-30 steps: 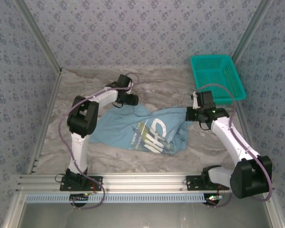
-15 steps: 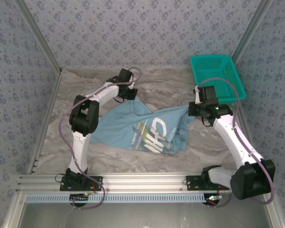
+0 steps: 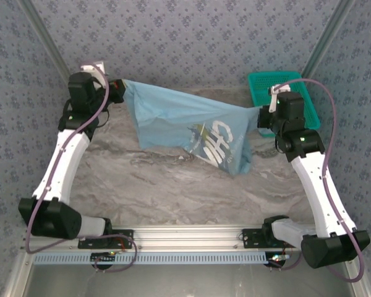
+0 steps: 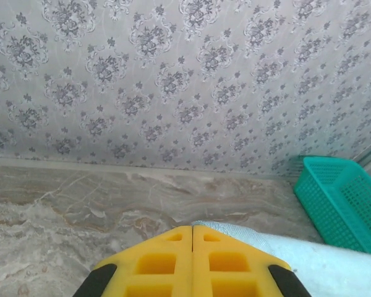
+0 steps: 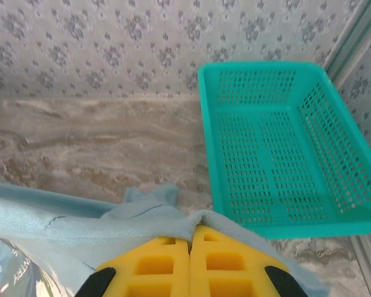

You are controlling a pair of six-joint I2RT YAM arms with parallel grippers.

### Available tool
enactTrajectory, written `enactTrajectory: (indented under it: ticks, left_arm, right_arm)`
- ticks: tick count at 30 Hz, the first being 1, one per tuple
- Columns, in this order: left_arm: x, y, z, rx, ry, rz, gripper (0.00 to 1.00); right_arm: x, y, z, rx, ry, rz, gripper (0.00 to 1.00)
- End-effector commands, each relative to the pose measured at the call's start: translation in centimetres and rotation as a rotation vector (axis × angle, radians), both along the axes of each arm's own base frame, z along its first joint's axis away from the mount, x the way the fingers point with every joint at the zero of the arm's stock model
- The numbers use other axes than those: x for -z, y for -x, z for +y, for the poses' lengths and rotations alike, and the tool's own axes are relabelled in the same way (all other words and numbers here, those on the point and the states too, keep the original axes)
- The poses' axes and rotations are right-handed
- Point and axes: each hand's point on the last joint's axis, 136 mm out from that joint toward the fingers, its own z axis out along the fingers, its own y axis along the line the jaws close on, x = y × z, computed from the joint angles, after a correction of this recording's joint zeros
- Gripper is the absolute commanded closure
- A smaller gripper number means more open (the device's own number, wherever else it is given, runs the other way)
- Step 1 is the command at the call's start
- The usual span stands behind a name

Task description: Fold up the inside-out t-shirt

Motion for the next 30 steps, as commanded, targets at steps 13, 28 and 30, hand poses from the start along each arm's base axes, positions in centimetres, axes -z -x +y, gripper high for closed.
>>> enactTrajectory:
  ticks: [13,28,30]
  left_arm:
    - [19.3,2.8,-1.8,0.022,0.08,0.485,1.0]
    - [25.9,0.5,-2.2,-0.055,-0.019,0.567,0.44]
    - [27.2,3.7,-4.1,0.026,-0.02,0.604,0.41]
  right_arm:
    - [10.2,3.2,1.0,-0.044,-0.056,0.303,1.0]
    - [16.2,-3.0,1.7,-0.021,-0.032,0.395,1.0]
    - [16.5,-2.9,1.7,-0.023,-0.033,0.402,1.0]
